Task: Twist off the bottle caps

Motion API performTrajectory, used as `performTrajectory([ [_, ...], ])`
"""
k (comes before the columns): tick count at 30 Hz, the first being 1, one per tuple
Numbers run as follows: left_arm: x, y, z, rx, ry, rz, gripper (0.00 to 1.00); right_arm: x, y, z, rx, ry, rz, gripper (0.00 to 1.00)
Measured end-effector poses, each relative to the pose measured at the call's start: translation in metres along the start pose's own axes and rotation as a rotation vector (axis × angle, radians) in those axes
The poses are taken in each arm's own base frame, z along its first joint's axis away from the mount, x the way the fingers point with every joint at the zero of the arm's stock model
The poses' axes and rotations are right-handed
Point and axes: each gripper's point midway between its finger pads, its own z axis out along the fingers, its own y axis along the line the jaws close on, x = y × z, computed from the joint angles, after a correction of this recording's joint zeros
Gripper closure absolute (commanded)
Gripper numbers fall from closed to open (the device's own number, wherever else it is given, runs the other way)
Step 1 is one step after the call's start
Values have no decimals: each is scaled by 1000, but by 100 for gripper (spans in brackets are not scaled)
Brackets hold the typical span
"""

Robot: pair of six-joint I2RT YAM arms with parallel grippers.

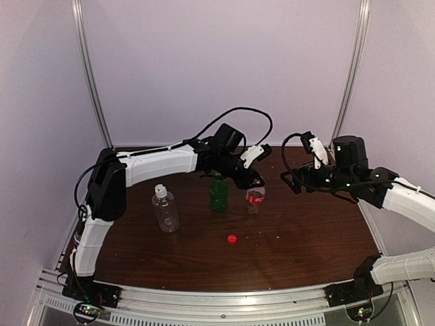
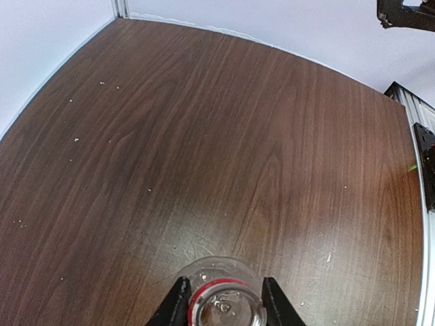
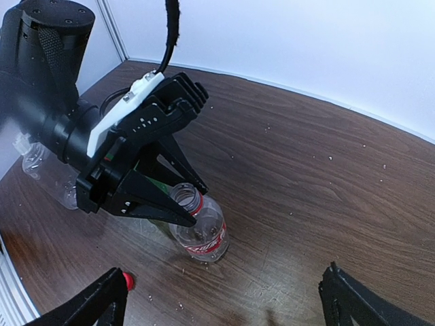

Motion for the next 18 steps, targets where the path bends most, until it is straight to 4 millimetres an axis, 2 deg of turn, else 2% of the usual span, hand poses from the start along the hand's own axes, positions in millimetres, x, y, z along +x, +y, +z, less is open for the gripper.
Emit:
performTrajectory([
  [8,0,0,0,1,0,0,55,0,0,0,0,-1,1,0],
  [18,-1,-1,-1,4,0,11,26,0,0,0,1,0,4,0],
])
